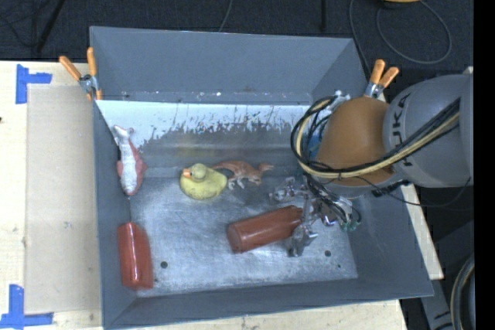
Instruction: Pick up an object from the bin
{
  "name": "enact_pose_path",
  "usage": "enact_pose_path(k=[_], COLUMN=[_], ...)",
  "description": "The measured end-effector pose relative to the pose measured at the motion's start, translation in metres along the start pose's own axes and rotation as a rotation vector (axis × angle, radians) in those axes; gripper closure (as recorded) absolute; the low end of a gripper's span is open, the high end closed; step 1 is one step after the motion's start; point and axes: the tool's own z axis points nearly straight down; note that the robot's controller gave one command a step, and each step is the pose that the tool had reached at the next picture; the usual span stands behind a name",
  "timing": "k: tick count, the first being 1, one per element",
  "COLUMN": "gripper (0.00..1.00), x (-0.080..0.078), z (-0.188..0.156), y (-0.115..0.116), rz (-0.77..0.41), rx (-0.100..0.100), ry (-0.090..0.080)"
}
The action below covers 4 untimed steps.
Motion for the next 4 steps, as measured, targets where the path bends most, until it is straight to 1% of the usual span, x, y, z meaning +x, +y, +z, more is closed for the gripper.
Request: enact_pose_path(k=[1, 3, 4], gripper=[1.0, 1.0, 1.0], x=[-0.007, -0.006, -0.003], z=[-0.004, -0.008, -0.027], y=[-0.01, -0.01, -0.01], rz=[0.108, 0.108, 0.108], rx=[-0.003, -0.003, -0.002], ry=[-0.003, -0.001, 0.007])
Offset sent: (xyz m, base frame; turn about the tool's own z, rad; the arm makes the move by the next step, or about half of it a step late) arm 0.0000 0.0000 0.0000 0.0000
